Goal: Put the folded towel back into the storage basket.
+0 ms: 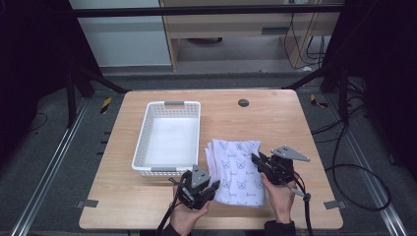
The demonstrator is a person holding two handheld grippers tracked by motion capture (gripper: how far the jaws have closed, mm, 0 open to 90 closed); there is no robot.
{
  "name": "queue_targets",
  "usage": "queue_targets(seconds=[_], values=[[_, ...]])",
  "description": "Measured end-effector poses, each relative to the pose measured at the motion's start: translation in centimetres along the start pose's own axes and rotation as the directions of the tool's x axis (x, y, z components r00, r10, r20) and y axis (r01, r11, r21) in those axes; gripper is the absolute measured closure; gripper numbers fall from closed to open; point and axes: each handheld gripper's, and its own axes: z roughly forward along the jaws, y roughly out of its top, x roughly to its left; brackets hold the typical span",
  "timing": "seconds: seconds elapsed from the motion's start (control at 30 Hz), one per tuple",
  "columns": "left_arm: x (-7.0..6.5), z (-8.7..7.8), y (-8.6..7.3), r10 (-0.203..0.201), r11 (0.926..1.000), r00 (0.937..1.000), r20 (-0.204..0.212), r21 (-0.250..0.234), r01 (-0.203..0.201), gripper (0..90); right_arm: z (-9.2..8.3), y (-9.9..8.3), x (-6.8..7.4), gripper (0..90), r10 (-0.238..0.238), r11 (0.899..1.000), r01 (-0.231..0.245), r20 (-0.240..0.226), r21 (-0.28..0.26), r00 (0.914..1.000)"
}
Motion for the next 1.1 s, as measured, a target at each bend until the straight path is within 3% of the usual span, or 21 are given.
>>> queue_targets(seconds=[0.4, 0.7, 1.1], values=[[0.5, -2.0, 1.8, 0.005, 0.9987, 1.0000, 0.008, -0.050, -0.005, 73.0, -1.2, 1.9, 1.0, 75.6, -0.021, 0.999, 0.021, -0.006, -0.049, 0.9998], [0.9, -3.8, 3.3, 0.042, 0.9964, 0.9990, -0.013, -0.074, -0.043, 73.0, -1.6, 3.6, 2.0, 75.6, -0.038, 0.996, 0.037, -0.009, -0.079, 0.9992], [1.4, -5.1, 3.9, 0.053, 0.9940, 0.9984, -0.019, -0.094, -0.054, 73.0, -1.8, 5.3, 3.3, 75.7, -0.069, 0.993, 0.068, -0.014, -0.094, 0.9975]])
